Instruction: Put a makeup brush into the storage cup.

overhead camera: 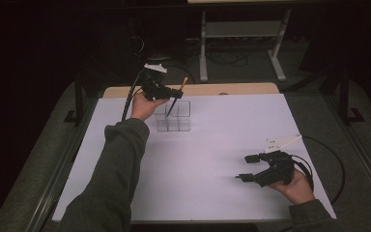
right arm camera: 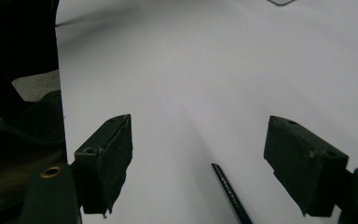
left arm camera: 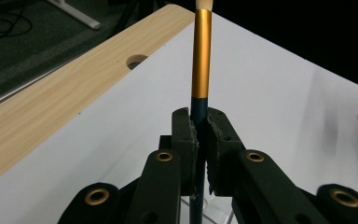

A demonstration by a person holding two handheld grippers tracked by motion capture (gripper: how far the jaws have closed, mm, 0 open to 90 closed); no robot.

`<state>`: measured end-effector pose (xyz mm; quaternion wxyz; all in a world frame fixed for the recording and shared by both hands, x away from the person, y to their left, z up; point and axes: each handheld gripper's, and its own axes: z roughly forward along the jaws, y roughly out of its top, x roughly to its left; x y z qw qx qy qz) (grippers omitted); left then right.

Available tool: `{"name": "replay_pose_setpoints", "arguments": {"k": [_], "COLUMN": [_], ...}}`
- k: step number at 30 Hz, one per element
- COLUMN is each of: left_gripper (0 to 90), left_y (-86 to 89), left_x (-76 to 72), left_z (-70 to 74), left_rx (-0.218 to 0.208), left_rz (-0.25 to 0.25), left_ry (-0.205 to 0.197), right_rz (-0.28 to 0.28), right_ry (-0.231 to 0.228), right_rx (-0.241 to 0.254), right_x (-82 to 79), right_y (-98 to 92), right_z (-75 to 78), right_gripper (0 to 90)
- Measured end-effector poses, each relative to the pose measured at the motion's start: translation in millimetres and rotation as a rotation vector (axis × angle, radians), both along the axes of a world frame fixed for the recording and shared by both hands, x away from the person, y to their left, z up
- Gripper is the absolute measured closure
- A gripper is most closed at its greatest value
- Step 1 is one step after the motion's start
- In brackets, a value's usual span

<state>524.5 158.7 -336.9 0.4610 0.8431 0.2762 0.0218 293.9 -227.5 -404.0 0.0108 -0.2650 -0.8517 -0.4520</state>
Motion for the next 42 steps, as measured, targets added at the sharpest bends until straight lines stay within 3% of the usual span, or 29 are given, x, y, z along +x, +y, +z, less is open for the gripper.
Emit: {"name": "replay_pose_setpoints", "arguments": {"k": [37,42], "left_gripper": [82.1,76.2], "left_y": [-3.2,-2.5], "left_x": [-2.2,-3.0], "left_z": [-5.7,-5.0], "left_rx": [0.088,0.099], "left_rz": [-0.015,-0.001], "left_ry": [0.016,0.020], "right_rz": [0.012,0.013], "right_ry": [0.001,0.000], "right_rx": [-0.002,-0.001], "right_x": [-0.2,-0.1], "right_y": [2.2,1.9], "right_z": [-0.2,-0.1], "right_gripper": [22.5,22.5]}}
